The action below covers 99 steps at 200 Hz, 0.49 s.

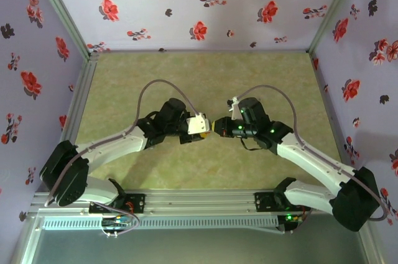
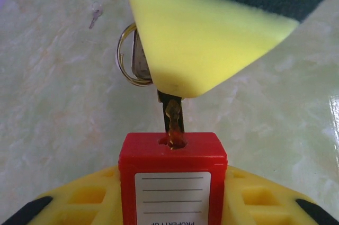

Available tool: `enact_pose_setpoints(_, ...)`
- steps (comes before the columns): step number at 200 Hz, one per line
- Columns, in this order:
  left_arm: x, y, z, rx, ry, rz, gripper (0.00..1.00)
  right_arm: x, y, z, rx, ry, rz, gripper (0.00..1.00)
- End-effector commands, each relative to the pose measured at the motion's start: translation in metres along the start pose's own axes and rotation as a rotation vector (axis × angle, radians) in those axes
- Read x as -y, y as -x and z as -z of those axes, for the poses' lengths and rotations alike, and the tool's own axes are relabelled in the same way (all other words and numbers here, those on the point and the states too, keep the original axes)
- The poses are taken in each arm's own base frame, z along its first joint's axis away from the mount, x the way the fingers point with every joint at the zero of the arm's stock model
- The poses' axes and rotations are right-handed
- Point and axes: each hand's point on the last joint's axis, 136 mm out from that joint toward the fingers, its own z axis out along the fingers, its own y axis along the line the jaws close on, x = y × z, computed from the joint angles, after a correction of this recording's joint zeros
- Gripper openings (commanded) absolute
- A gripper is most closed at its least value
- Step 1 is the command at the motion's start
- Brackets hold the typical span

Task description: Unlock with the key

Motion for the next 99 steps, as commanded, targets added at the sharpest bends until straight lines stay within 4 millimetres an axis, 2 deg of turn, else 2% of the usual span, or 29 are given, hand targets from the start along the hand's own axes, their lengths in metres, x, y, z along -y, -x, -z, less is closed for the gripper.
enact_pose_setpoints(1, -0.026, 0.153, 0.060, 0.550, 0.136, -0.188, 0.00, -0.022, -0.029, -0.005, -0.114, 0.113, 0.033, 0.00)
enact_pose_setpoints(48, -0.001, 0.171, 0.073, 0.622, -0.095, -0.109, 0.00, 0.001, -0.042, 0.005, -0.159, -0.022, 0.234, 0.00)
enact_pose_setpoints(70, -0.006, 0.172, 0.074, 0.628, -0.059, -0.112, 0.00, 0.001, -0.041, 0.004, -0.186, -0.041, 0.237, 0.00)
enact_pose_setpoints(99, -0.019, 0.175, 0.068, 0.619, 0.066, -0.140, 0.00, -0.002, -0.038, -0.010, -0.182, -0.009, 0.131, 0.00)
